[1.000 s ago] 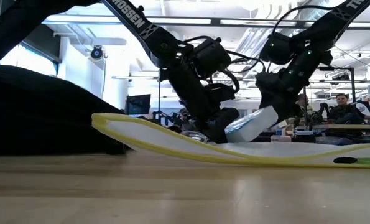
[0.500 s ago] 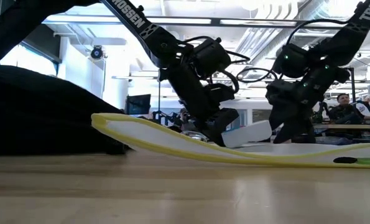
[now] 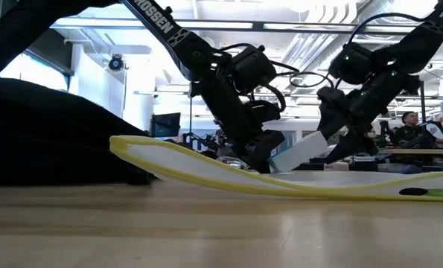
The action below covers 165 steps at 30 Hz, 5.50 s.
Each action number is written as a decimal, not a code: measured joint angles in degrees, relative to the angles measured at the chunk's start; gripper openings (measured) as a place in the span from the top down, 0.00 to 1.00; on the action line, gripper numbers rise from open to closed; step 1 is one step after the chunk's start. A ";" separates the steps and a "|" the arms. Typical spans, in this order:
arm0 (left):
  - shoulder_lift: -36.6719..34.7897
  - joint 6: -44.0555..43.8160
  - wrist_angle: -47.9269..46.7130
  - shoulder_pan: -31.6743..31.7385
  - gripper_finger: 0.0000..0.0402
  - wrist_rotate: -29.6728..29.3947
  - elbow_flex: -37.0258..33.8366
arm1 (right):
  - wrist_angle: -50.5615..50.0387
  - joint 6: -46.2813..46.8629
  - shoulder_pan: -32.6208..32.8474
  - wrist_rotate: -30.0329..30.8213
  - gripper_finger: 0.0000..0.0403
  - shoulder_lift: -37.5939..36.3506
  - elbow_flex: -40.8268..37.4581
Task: Unpack backpack
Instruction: Put the pill box into the transparent zip bag
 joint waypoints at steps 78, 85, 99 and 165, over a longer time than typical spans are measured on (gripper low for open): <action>-16.64 4.78 -14.55 -4.43 1.00 1.62 0.00 | 24.17 10.04 13.02 8.46 0.70 6.56 -3.52; -21.80 4.25 -21.87 -12.84 1.00 12.51 0.04 | 14.01 8.75 14.39 13.79 0.70 -6.43 -3.48; -13.50 21.80 -20.46 -31.76 0.79 9.87 -2.73 | 1.08 7.82 25.13 25.83 0.70 -21.88 -3.46; -7.61 -2.53 -23.50 -27.04 1.00 -23.22 0.55 | 4.06 9.55 27.59 27.45 0.71 -26.57 -3.37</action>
